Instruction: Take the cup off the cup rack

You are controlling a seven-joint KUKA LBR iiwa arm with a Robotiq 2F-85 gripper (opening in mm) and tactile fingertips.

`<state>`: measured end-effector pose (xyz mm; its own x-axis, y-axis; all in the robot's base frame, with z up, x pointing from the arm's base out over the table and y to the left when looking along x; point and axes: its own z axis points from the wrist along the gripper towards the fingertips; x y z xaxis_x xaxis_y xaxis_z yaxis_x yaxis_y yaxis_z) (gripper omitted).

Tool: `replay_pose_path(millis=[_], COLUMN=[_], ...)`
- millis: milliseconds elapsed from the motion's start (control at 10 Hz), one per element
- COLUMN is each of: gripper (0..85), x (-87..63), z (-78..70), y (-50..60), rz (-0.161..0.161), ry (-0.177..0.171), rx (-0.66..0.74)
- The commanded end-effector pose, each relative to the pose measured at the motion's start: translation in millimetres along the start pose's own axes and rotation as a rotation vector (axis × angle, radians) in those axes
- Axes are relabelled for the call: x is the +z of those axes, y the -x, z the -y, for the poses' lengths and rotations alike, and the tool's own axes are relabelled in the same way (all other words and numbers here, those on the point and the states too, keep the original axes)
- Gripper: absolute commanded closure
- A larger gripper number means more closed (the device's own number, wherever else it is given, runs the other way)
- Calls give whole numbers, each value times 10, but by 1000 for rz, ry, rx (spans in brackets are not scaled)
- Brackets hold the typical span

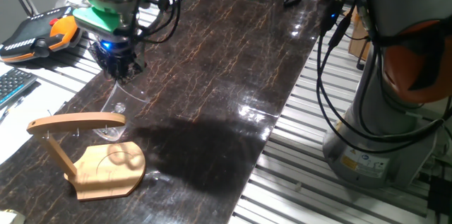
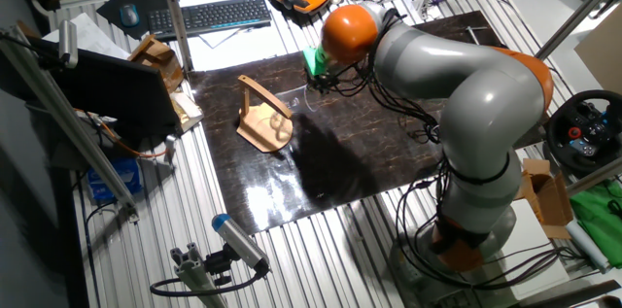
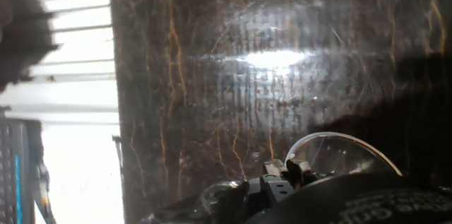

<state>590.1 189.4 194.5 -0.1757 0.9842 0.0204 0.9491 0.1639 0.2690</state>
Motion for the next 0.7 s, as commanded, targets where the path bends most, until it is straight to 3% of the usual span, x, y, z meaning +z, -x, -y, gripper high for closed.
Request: replay_pose_path(millis=[0, 600], gripper=[830, 830], x=[3, -5], z=[-14, -34], y=[-13, -28], rz=[-25, -35], ry=[-7, -40], rx=[-97, -403])
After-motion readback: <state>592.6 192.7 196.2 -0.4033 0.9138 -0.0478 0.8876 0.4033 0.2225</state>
